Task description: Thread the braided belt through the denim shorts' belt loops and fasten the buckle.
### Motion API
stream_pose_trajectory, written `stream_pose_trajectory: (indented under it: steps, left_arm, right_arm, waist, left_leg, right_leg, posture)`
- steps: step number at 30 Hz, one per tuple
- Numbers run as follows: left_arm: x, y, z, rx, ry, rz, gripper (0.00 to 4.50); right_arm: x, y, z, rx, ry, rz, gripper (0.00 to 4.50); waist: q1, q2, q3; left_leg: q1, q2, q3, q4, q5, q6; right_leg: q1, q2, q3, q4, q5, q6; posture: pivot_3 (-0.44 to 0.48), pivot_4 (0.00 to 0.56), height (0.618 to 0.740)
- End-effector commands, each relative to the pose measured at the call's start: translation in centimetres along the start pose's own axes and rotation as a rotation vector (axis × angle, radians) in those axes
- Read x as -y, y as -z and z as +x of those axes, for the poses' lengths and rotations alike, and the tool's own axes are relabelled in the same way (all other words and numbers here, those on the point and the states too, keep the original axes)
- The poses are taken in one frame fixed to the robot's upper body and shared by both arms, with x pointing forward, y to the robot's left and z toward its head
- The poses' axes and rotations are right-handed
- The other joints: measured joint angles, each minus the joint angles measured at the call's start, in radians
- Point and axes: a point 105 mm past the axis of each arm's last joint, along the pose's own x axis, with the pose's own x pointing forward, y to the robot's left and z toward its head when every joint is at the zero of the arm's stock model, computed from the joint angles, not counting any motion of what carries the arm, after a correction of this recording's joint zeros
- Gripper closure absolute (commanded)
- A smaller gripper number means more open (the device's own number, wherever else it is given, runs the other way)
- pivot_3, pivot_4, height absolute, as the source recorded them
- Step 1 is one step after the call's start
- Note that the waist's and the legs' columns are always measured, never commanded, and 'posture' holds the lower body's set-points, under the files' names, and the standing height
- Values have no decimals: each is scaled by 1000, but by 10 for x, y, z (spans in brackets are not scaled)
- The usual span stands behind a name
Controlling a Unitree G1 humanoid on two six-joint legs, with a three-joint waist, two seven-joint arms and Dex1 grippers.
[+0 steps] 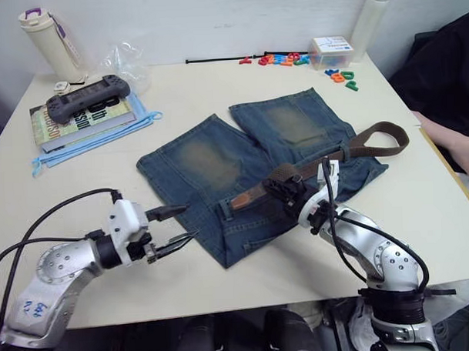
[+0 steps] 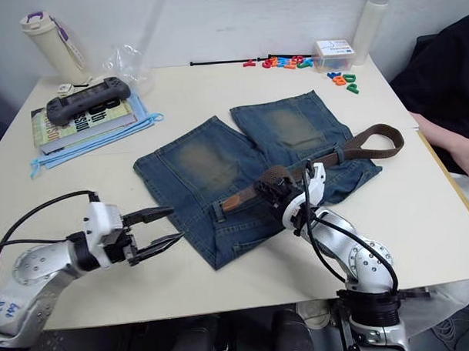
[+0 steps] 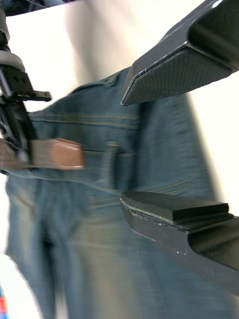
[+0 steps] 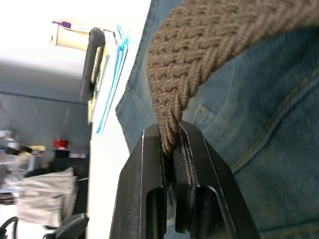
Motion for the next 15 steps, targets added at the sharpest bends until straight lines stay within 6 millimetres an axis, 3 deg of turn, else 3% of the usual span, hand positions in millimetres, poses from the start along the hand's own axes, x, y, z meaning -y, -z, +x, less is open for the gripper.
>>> stream_pose_trajectory:
  steps: [1,15]
  left_arm:
    - [4,-13,-2,32,16,26,1447]
    - [4,-11,-1,18,6,33,1447]
  right_arm:
    - [-12,1,1,27,-56,-68,4500]
    - [2,1,8,49,-7,-227,4500]
  waist:
    - [1,0,0]
    - [0,0,0]
  left_leg:
    - [0,0,0,0,0,-1]
    - [0,0,1,-2,-3,-5]
  right_leg:
    - [0,0,0,0,0,0]
    - [-1,0,1,-1,0,0]
  posture:
    - [0,150,718]
    - [0,150,718]
